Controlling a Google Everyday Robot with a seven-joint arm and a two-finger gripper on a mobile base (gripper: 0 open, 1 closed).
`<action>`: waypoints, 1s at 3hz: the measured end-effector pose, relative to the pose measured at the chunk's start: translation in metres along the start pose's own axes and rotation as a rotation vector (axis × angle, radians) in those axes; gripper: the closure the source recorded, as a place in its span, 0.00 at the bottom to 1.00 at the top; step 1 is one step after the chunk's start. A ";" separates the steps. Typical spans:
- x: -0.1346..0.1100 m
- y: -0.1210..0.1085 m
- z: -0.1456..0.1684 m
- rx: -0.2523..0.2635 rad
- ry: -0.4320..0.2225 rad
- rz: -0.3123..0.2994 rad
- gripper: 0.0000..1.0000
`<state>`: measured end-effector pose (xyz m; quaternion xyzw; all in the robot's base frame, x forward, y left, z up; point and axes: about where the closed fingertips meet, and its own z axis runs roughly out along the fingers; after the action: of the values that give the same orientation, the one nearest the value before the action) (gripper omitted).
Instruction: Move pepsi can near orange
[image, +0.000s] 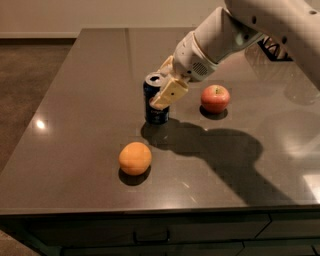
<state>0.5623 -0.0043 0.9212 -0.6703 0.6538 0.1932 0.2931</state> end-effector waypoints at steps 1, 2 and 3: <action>-0.001 0.016 0.006 -0.066 -0.028 -0.048 0.59; -0.006 0.029 0.006 -0.118 -0.052 -0.101 0.36; -0.002 0.037 0.013 -0.175 -0.060 -0.146 0.13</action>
Offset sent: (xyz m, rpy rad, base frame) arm -0.0439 0.0086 -0.0025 0.0455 0.0277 0.2506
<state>0.5271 0.0066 0.9080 -0.7330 0.5750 0.2476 0.2660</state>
